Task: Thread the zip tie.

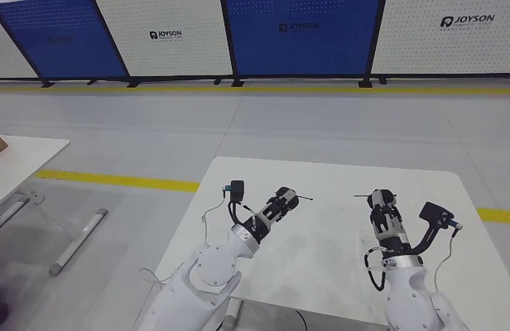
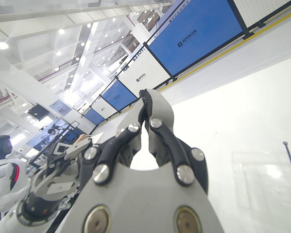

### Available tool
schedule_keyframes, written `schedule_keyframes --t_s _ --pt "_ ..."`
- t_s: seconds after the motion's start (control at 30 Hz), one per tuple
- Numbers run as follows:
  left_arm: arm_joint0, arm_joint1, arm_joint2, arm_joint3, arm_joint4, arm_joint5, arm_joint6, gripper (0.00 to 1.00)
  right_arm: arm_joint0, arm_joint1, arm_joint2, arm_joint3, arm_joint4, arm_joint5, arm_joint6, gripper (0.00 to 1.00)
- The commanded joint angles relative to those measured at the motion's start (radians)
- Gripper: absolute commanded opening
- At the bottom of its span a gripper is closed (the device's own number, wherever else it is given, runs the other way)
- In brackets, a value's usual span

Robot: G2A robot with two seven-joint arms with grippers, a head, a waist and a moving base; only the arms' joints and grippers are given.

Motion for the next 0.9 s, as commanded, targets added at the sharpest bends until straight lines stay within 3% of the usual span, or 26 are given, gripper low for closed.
schedule_keyframes --t_s 0.0,0.43,0.87 --pt "0.000 0.000 0.000 0.000 -0.001 0.000 -0.001 0.00 0.000 0.000 0.000 0.000 0.000 0.000 0.000 0.00" --pt "0.000 0.000 0.000 0.000 -0.001 0.000 -0.001 0.00 -0.052 -0.003 -0.020 -0.040 -0.038 -0.046 0.003 0.00" --pt "0.000 0.000 0.000 0.000 -0.001 0.000 -0.001 0.00 -0.054 -0.005 -0.031 -0.046 -0.042 -0.038 0.011 0.00"
